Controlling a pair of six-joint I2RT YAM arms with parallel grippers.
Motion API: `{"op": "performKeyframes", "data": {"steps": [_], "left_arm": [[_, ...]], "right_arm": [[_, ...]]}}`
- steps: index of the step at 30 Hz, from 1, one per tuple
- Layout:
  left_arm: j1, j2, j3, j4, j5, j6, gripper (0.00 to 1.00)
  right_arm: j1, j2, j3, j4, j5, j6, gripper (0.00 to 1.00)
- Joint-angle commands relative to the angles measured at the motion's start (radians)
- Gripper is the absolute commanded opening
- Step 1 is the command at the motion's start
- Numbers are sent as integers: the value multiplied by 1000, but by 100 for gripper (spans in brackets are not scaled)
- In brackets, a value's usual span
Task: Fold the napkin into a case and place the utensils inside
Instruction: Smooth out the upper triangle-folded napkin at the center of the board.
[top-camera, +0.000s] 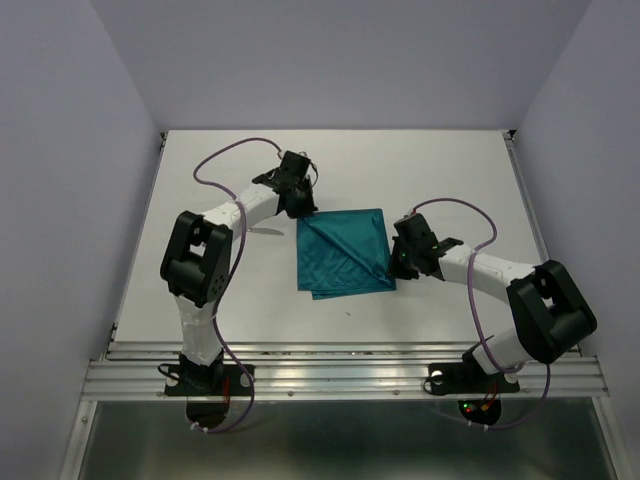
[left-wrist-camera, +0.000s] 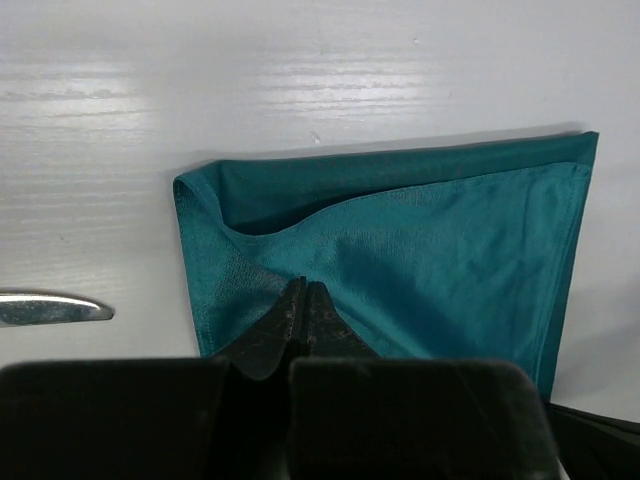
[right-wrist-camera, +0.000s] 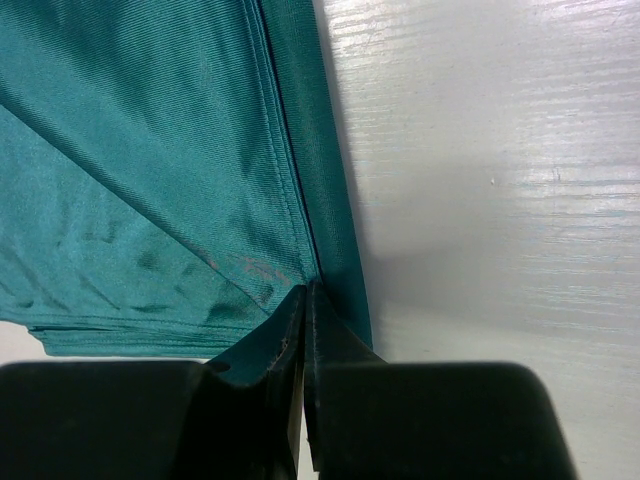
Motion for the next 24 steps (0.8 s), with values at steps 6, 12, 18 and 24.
{"op": "performKeyframes", "data": {"steps": [6,12,18,24], "left_arm": [[-3,133,150,-94,-99,67,0],[-2,201,230,-115,-138,69,0],[-2,228,244,-126,-150,69,0],[-3,157,219,-105,-147,66,0]], "right_arm": [[6,-1,13,27,11,-6,5],[6,-7,5,24,19,-6,5],[6,-7,13,16,23,-9,5],[20,-56,66,-40,75,-23,5]]}}
